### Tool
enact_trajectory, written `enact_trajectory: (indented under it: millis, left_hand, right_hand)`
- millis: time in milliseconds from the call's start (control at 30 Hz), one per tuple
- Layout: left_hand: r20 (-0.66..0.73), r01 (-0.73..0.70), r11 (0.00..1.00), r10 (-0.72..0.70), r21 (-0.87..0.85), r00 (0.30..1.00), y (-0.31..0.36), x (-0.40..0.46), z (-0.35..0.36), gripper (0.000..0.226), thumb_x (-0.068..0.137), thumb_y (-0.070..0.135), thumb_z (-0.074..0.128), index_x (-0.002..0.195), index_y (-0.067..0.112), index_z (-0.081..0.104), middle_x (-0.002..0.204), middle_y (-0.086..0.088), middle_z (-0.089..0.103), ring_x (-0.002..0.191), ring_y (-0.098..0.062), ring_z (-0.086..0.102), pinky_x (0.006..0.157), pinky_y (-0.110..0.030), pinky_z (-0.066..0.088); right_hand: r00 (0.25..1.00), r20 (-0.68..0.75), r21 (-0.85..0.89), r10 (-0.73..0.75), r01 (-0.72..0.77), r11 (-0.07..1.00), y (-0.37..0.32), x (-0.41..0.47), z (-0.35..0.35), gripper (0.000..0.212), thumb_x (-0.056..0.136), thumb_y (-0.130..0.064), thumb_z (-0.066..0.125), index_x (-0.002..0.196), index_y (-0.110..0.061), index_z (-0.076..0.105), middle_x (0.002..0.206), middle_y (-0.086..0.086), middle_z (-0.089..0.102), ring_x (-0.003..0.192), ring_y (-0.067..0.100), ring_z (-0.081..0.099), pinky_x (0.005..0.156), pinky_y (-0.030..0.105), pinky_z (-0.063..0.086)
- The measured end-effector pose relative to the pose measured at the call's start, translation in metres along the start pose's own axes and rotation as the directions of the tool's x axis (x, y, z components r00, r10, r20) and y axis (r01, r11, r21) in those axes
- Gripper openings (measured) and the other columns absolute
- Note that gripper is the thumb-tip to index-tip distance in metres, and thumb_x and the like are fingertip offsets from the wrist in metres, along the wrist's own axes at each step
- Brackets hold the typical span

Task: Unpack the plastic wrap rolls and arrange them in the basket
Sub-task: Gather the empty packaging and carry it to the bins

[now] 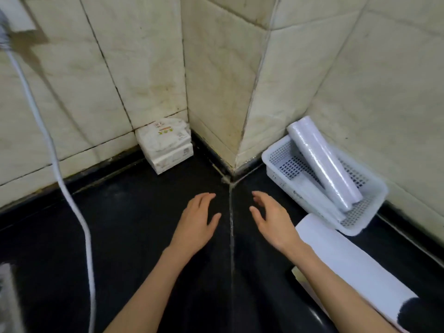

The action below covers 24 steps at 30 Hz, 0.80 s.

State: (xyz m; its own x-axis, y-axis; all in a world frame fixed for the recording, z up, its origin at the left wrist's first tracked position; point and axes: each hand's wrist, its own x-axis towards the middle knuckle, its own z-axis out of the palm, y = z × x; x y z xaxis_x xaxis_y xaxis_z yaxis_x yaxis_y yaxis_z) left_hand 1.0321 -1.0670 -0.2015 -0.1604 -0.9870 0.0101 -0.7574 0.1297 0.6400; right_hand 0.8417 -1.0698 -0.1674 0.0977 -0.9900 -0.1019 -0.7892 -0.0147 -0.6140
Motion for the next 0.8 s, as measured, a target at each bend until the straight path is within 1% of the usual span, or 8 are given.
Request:
enact_trajectory:
  millis: [100, 267, 400, 467, 600, 667, 733, 800]
  left_hand:
    - [0.099, -0.154, 0.983, 0.145, 0.094, 0.984, 0.038, -0.015, 0.023, 0.050, 0.092, 0.031, 0.049, 0.137, 0.017, 0.033, 0.143, -0.003, 0.037, 0.131, -0.016, 0.034, 0.108, -0.029, 0.030]
    - [0.246, -0.334, 0.934, 0.297, 0.129, 0.923, 0.100, -0.035, 0.079, 0.051, 0.092, 0.028, 0.049, 0.139, 0.017, 0.032, 0.143, -0.003, 0.036, 0.133, -0.015, 0.031, 0.109, -0.028, 0.029]
    - [0.387, -0.483, 0.870, 0.413, 0.100, 0.825, 0.143, -0.051, 0.127, 0.050, 0.089, 0.026, 0.051, 0.136, 0.020, 0.036, 0.144, -0.001, 0.037, 0.134, -0.015, 0.029, 0.110, -0.028, 0.027]
    - [0.490, -0.531, 0.844, 0.432, 0.076, 0.757, 0.157, -0.058, 0.149, 0.056, 0.087, 0.029, 0.056, 0.137, 0.025, 0.034, 0.147, 0.000, 0.032, 0.139, -0.016, 0.022, 0.114, -0.031, 0.021]
    - [0.661, -0.606, 0.786, 0.390, 0.125, 0.641, 0.172, -0.062, 0.177, 0.070, 0.080, 0.034, 0.064, 0.140, 0.033, 0.027, 0.154, 0.003, 0.019, 0.144, -0.019, 0.002, 0.118, -0.041, -0.001]
    - [0.668, -0.624, 0.762, 0.375, 0.172, 0.643, 0.174, -0.060, 0.186, 0.073, 0.079, 0.033, 0.065, 0.141, 0.032, 0.026, 0.152, 0.001, 0.022, 0.143, -0.019, 0.007, 0.116, -0.040, -0.002]
    - [0.639, -0.619, 0.759, 0.376, 0.202, 0.671, 0.174, -0.059, 0.191, 0.073, 0.078, 0.031, 0.066, 0.141, 0.030, 0.028, 0.144, 0.000, 0.032, 0.137, -0.019, 0.018, 0.116, -0.039, -0.001]
    - [0.617, -0.620, 0.757, 0.390, 0.207, 0.683, 0.172, -0.060, 0.194, 0.071, 0.076, 0.030, 0.067, 0.138, 0.030, 0.032, 0.139, 0.000, 0.037, 0.133, -0.019, 0.024, 0.115, -0.038, -0.001]
  right_hand:
    - [0.997, -0.045, -0.055, 0.067, -0.069, 0.996, 0.041, -0.055, -0.020, 0.041, 0.093, -0.023, 0.048, 0.134, -0.016, 0.042, 0.131, 0.008, 0.054, 0.119, 0.022, 0.051, 0.101, 0.034, 0.040]
    - [0.961, -0.159, -0.059, 0.225, -0.236, 0.970, 0.112, -0.132, -0.051, 0.040, 0.094, -0.025, 0.047, 0.133, -0.017, 0.043, 0.134, 0.006, 0.052, 0.122, 0.023, 0.047, 0.102, 0.033, 0.037]
    - [0.927, -0.187, -0.084, 0.326, -0.345, 0.935, 0.169, -0.175, -0.073, 0.040, 0.093, -0.021, 0.048, 0.133, -0.014, 0.044, 0.138, 0.007, 0.049, 0.127, 0.026, 0.041, 0.106, 0.033, 0.031]
    - [0.921, -0.200, -0.118, 0.335, -0.362, 0.925, 0.196, -0.184, -0.082, 0.043, 0.092, -0.021, 0.051, 0.133, -0.013, 0.045, 0.140, 0.008, 0.047, 0.131, 0.027, 0.037, 0.108, 0.033, 0.028]
    - [0.915, -0.102, -0.302, 0.390, -0.402, 0.865, 0.237, -0.177, -0.092, 0.072, 0.085, -0.042, 0.057, 0.145, -0.021, 0.022, 0.156, 0.008, 0.015, 0.145, 0.026, 0.003, 0.117, 0.046, 0.007]
    - [0.902, -0.027, -0.368, 0.432, -0.410, 0.834, 0.251, -0.168, -0.094, 0.093, 0.077, -0.054, 0.061, 0.147, -0.025, 0.006, 0.158, 0.005, 0.002, 0.145, 0.025, -0.008, 0.115, 0.052, -0.001]
    - [0.892, 0.050, -0.436, 0.450, -0.386, 0.813, 0.260, -0.162, -0.091, 0.106, 0.071, -0.060, 0.062, 0.147, -0.024, -0.003, 0.158, 0.005, 0.003, 0.145, 0.026, -0.007, 0.113, 0.057, -0.005]
    - [0.894, 0.091, -0.467, 0.439, -0.351, 0.811, 0.264, -0.158, -0.083, 0.110, 0.069, -0.061, 0.064, 0.146, -0.022, -0.005, 0.155, 0.008, 0.015, 0.144, 0.027, 0.006, 0.112, 0.059, -0.003]
